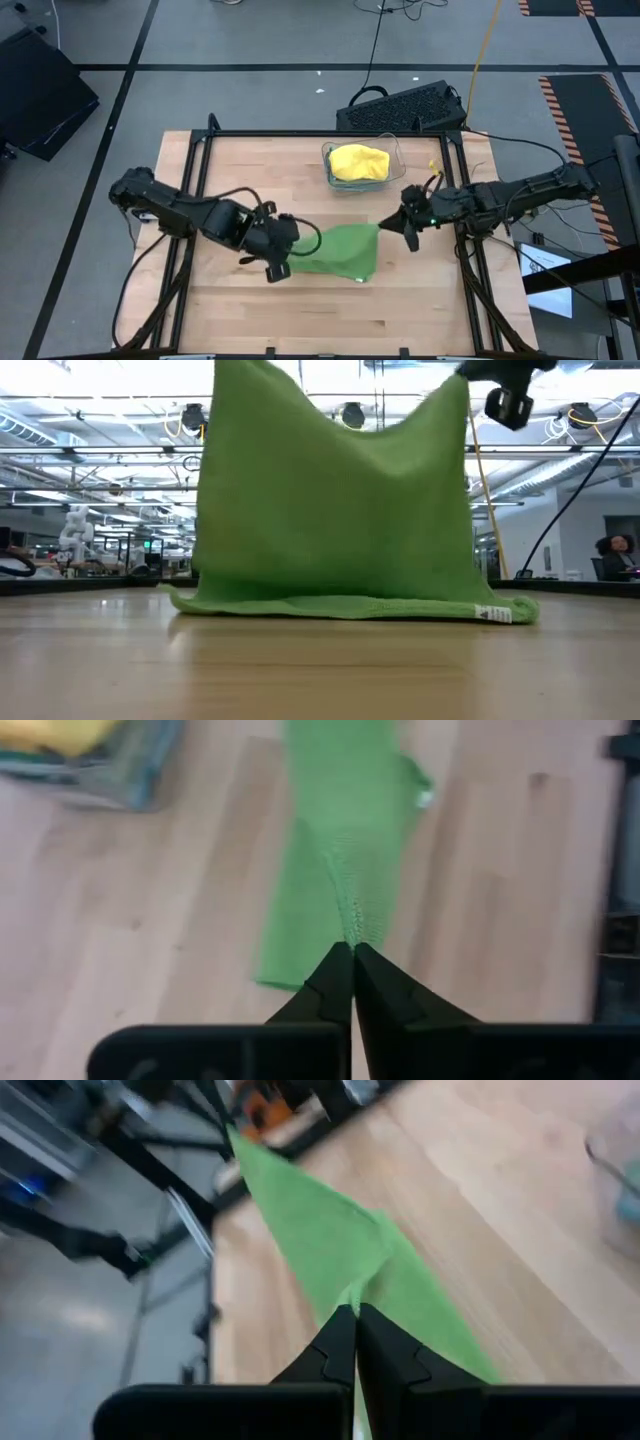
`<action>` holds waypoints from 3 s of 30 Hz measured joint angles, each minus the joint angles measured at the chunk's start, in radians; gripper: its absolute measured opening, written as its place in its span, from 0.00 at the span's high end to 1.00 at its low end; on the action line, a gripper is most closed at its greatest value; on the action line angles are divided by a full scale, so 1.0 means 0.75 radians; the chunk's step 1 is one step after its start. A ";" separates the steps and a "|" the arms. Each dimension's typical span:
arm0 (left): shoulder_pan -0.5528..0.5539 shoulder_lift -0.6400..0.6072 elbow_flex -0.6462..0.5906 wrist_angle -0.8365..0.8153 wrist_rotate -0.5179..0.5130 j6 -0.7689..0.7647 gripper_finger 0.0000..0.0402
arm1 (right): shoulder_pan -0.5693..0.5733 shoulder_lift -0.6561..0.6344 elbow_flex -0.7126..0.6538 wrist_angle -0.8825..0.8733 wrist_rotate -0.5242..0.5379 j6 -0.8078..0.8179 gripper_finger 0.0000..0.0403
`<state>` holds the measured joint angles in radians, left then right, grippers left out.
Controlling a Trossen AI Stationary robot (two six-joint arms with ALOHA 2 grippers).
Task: Fold microfiber towels
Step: Fold the green towel
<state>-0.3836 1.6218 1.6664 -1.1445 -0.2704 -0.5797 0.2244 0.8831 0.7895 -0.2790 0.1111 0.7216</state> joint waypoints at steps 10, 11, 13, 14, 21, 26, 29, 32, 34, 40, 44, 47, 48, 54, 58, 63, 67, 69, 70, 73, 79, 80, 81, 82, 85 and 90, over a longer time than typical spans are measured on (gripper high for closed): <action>0.055 0.001 -0.316 0.027 -0.078 -0.008 0.98 | 0.023 0.109 0.000 -0.173 0.174 0.082 1.00; 0.072 0.001 -0.326 0.033 -0.085 0.018 0.98 | 0.023 0.113 -0.001 -0.173 0.216 0.070 1.00; 0.113 0.001 -0.325 0.031 -0.103 0.103 0.99 | 0.011 0.113 -0.001 -0.166 0.305 0.044 1.00; 0.141 0.001 -0.314 0.026 -0.114 0.152 0.99 | -0.005 0.110 -0.001 -0.159 0.333 0.026 1.00; 0.347 -0.001 -0.180 0.029 -0.297 0.409 0.99 | -0.157 0.057 -0.001 -0.093 0.374 -0.088 1.00; 0.429 -0.001 -0.139 0.028 -0.306 0.506 0.97 | -0.176 0.056 -0.001 -0.089 0.370 -0.134 1.00; 0.441 -0.012 -0.129 0.025 -0.306 0.528 0.98 | -0.176 0.056 -0.001 -0.071 0.371 -0.145 1.00; 0.450 -0.024 -0.105 0.039 -0.315 0.535 0.99 | -0.186 0.056 -0.001 -0.027 0.372 -0.181 1.00; 0.460 -0.038 -0.101 0.027 -0.324 0.527 0.98 | -0.195 0.060 -0.001 -0.022 0.373 -0.197 1.00; 0.515 -0.047 -0.101 -0.061 -0.328 0.614 0.99 | -0.195 0.065 -0.004 -0.025 0.370 -0.171 1.00; 0.571 -0.047 -0.144 0.076 -0.311 0.789 0.97 | -0.201 0.065 -0.073 -0.012 0.394 -0.202 1.00; 0.586 -0.046 -0.164 0.108 -0.257 0.873 0.98 | -0.205 0.065 -0.153 0.050 0.345 -0.205 1.00; 0.587 -0.046 -0.168 0.104 -0.248 0.872 0.98 | -0.204 0.065 -0.183 0.077 0.310 -0.181 1.00; 0.558 -0.047 -0.213 0.098 -0.188 0.804 0.97 | -0.188 0.065 -0.340 0.365 0.179 -0.061 1.00; 0.530 -0.047 -0.278 0.115 0.025 0.766 0.98 | -0.195 0.065 -0.439 0.562 0.063 0.019 1.00; 0.466 -0.047 -0.362 0.142 0.076 0.631 0.98 | -0.195 0.065 -0.548 0.653 -0.047 0.203 1.00; 0.427 -0.047 -0.397 0.159 0.134 0.590 0.97 | -0.183 0.065 -0.628 0.757 -0.079 0.321 1.00; 0.411 -0.047 -0.433 0.215 0.189 0.561 0.99 | -0.183 0.065 -0.658 0.814 -0.083 0.386 1.00; 0.402 -0.047 -0.456 0.249 0.204 0.536 0.99 | -0.183 0.066 -0.668 0.830 -0.085 0.422 1.00; 0.373 -0.047 -0.519 0.327 0.233 0.464 0.98 | -0.169 0.070 -0.686 0.834 -0.117 0.541 1.00; 0.302 -0.046 -0.574 0.404 0.272 0.349 0.99 | -0.059 0.111 -0.686 0.875 -0.139 0.652 1.00; 0.290 -0.046 -0.574 0.408 0.272 0.337 0.99 | -0.037 0.128 -0.686 0.881 -0.129 0.664 1.00; 0.280 -0.046 -0.574 0.412 0.272 0.325 0.99 | -0.017 0.149 -0.686 0.884 -0.118 0.675 1.00; 0.270 -0.046 -0.574 0.414 0.271 0.315 0.98 | 0.003 0.175 -0.686 0.897 -0.115 0.686 1.00; 0.239 -0.033 -0.581 0.432 0.245 0.306 0.97 | 0.050 0.268 -0.686 0.955 -0.115 0.698 1.00; 0.217 -0.025 -0.656 0.487 0.252 0.258 0.99 | 0.088 0.408 -0.686 1.088 -0.116 0.702 1.00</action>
<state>-0.2211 1.6027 1.1748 -0.7795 -0.0815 -0.3860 0.2904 1.1891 0.2752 0.5368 0.0238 1.2480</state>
